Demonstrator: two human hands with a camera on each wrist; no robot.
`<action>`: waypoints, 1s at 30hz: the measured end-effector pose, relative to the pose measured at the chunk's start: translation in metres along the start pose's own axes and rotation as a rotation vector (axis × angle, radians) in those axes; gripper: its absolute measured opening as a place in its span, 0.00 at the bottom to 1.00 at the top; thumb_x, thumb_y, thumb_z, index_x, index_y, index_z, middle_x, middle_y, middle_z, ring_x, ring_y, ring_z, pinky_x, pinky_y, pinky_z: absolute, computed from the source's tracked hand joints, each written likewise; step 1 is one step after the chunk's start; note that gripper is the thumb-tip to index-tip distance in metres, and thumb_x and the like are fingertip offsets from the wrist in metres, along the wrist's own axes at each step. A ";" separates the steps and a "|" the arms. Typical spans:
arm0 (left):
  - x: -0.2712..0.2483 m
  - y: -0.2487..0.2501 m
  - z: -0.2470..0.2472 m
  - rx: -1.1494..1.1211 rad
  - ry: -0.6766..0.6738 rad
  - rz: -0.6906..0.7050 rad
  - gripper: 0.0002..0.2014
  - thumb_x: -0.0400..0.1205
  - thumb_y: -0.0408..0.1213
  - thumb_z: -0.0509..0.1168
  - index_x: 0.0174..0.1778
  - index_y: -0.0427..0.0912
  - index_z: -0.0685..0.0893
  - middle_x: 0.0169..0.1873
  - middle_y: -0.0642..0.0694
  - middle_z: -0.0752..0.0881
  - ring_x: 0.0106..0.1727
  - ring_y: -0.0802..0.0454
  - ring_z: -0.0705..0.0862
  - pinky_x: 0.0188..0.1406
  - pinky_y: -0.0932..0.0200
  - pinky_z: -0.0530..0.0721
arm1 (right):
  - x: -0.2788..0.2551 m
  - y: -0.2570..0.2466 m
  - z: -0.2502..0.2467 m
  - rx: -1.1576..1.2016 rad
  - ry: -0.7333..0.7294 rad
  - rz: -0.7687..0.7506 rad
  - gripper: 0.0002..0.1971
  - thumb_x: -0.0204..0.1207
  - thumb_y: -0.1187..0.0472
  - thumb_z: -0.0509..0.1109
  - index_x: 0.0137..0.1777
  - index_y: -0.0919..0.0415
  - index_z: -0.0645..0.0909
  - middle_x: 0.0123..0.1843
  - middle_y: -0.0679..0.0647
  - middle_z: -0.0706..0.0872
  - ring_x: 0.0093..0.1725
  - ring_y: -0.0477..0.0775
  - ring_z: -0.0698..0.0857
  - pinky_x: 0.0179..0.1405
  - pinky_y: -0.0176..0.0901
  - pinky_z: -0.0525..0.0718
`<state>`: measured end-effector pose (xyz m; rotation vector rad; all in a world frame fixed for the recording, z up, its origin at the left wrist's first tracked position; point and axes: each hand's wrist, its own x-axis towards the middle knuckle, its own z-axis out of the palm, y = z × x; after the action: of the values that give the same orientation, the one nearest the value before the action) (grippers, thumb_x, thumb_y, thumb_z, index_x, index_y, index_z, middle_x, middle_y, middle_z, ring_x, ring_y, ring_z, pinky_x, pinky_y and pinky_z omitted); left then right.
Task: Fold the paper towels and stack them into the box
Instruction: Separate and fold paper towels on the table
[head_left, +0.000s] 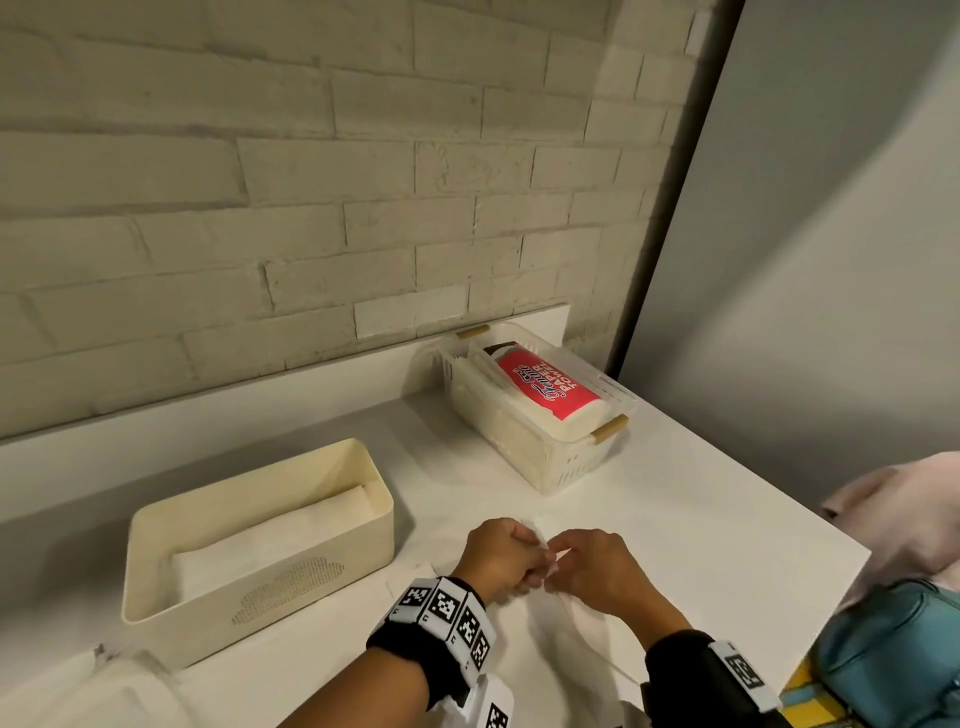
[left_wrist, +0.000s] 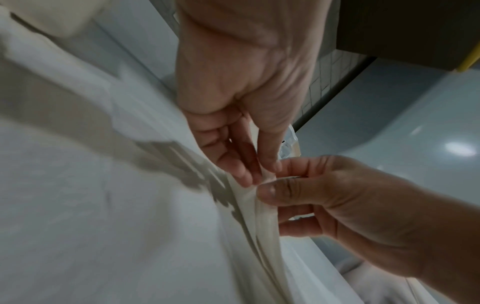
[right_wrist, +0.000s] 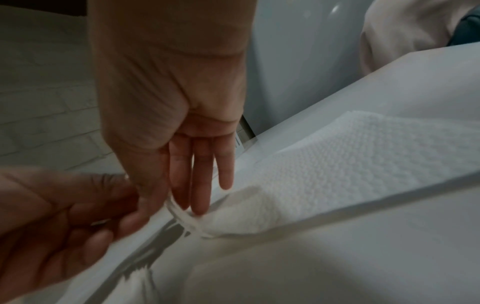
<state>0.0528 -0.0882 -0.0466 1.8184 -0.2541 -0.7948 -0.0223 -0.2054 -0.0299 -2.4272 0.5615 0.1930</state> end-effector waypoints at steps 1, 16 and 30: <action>-0.001 0.000 -0.001 -0.009 -0.002 0.002 0.11 0.72 0.32 0.75 0.41 0.41 0.78 0.22 0.45 0.84 0.16 0.56 0.77 0.20 0.64 0.75 | 0.000 0.001 -0.001 0.020 -0.012 0.003 0.10 0.67 0.59 0.77 0.45 0.46 0.81 0.33 0.44 0.87 0.38 0.41 0.83 0.37 0.26 0.75; -0.009 0.005 -0.004 0.107 0.307 0.179 0.15 0.76 0.50 0.70 0.47 0.44 0.76 0.42 0.51 0.82 0.48 0.51 0.82 0.49 0.60 0.79 | -0.016 0.003 -0.023 0.232 0.126 0.096 0.06 0.72 0.66 0.72 0.44 0.54 0.85 0.22 0.44 0.85 0.26 0.42 0.84 0.21 0.21 0.74; -0.027 0.026 0.013 -0.343 -0.092 0.085 0.12 0.82 0.39 0.66 0.59 0.37 0.80 0.37 0.45 0.87 0.31 0.59 0.85 0.26 0.69 0.81 | -0.037 -0.033 -0.036 0.360 0.059 -0.055 0.11 0.70 0.66 0.73 0.49 0.51 0.85 0.40 0.49 0.89 0.42 0.44 0.87 0.38 0.29 0.82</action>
<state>0.0292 -0.0939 -0.0148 1.4431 -0.2372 -0.8097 -0.0408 -0.1913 0.0261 -2.0996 0.5060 -0.0041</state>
